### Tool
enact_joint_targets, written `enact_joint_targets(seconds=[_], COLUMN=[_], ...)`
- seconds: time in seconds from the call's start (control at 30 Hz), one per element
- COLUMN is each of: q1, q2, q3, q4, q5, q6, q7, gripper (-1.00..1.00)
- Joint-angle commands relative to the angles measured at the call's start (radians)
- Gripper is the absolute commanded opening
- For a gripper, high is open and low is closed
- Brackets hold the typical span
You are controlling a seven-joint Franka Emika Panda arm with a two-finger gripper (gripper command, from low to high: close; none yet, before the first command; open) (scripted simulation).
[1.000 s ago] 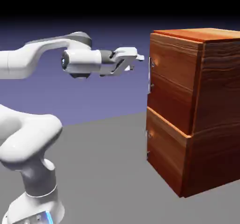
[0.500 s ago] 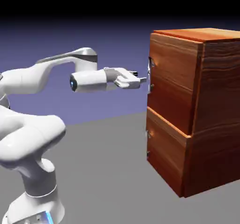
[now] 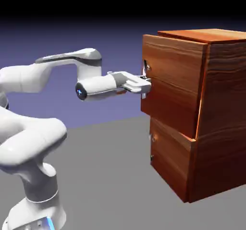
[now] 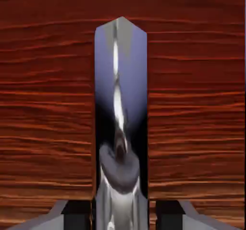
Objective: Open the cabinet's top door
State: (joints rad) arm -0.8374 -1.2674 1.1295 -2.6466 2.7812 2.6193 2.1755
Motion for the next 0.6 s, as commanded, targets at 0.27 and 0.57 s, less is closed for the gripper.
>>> enact_joint_targets(seconds=[0.27, 0.57], q1=[0.153, 0.451], q2=[0.253, 0.248], q3=[-0.154, -0.473], q4=[0.035, -0.174], q5=[0.111, -0.165], q6=[0.105, -0.055], q7=[-0.378, -0.367], gripper=[-1.0, -1.0])
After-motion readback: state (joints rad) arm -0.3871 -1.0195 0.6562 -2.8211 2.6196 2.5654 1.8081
